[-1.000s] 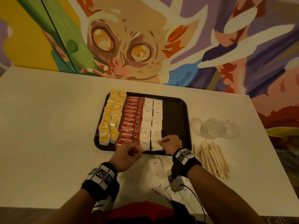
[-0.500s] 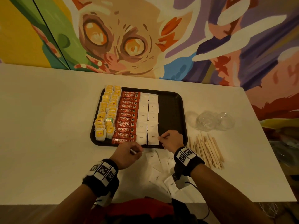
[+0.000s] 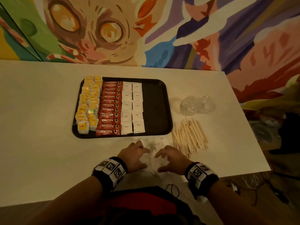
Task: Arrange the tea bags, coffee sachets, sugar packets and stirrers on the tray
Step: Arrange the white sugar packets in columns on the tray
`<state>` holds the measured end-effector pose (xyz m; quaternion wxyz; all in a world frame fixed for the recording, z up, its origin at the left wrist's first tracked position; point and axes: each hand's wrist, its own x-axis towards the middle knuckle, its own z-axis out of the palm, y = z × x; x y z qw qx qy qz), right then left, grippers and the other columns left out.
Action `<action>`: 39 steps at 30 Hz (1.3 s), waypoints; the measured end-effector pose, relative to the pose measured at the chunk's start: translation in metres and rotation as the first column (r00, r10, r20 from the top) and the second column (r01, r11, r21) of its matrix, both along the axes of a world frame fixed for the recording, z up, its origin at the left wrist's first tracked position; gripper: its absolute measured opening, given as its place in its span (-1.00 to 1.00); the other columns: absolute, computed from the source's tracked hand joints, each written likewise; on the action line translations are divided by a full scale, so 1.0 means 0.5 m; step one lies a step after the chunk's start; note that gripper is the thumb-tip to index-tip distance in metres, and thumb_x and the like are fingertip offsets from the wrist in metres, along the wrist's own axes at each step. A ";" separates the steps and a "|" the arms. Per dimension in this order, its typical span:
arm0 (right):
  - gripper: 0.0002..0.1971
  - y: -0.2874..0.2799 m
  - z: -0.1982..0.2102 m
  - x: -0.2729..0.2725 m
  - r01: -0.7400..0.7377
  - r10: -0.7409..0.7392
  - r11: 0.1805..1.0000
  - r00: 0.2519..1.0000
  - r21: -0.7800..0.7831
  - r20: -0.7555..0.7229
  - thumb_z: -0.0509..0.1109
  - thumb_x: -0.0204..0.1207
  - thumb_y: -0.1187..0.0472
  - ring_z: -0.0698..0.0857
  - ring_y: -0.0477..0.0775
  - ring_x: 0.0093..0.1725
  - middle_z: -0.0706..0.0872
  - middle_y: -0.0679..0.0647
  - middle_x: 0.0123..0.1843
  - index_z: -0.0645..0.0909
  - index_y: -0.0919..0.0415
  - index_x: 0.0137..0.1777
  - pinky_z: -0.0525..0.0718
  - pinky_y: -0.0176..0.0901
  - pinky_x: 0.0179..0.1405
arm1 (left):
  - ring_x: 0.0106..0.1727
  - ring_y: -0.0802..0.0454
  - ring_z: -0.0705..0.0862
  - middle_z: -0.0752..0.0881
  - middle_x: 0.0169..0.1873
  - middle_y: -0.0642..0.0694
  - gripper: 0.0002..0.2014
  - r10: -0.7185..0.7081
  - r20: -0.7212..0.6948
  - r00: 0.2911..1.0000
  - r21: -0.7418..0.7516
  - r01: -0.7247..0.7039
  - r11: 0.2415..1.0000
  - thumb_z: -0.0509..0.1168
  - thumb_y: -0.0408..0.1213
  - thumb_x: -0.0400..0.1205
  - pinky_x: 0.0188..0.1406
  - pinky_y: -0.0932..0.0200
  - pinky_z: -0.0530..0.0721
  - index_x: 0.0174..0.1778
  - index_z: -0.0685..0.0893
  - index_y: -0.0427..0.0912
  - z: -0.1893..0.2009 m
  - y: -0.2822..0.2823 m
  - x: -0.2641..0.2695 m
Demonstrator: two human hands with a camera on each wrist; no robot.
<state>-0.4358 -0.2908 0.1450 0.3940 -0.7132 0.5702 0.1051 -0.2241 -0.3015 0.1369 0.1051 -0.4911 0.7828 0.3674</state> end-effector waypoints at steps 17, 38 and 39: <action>-0.68 -0.002 -0.020 0.023 0.029 -0.027 0.999 0.999 -0.032 0.040 0.60 0.40 0.02 0.51 -0.02 0.12 0.44 -0.08 0.15 0.70 0.04 0.11 0.54 -0.20 0.12 | 0.37 0.00 0.33 0.39 0.37 0.00 -0.66 0.134 0.061 0.989 -0.016 -0.133 0.991 0.33 -0.05 0.61 0.32 0.05 0.52 0.29 0.54 -0.02 -0.012 0.002 0.019; -0.95 -0.126 0.032 0.115 0.414 -0.521 0.852 0.601 0.322 0.606 0.25 0.71 0.26 0.82 0.23 -0.03 0.61 0.14 0.16 0.42 0.15 0.10 0.83 0.04 -0.25 | -0.06 0.02 0.73 0.60 0.10 0.07 -0.59 0.722 -0.513 0.465 0.339 -0.662 0.668 0.42 -0.50 0.54 -0.28 0.18 0.78 0.23 0.59 -0.02 0.061 -0.050 0.116; -0.93 -0.133 0.038 0.119 0.415 -0.538 0.841 0.574 0.347 0.618 0.25 0.71 0.28 0.83 0.24 -0.04 0.61 0.17 0.19 0.42 0.16 0.12 0.83 0.05 -0.24 | -0.11 0.04 0.75 0.64 0.04 0.05 -0.57 0.726 -0.522 0.448 0.321 -0.686 0.653 0.46 -0.49 0.51 -0.31 0.19 0.78 0.23 0.57 -0.05 0.062 -0.055 0.122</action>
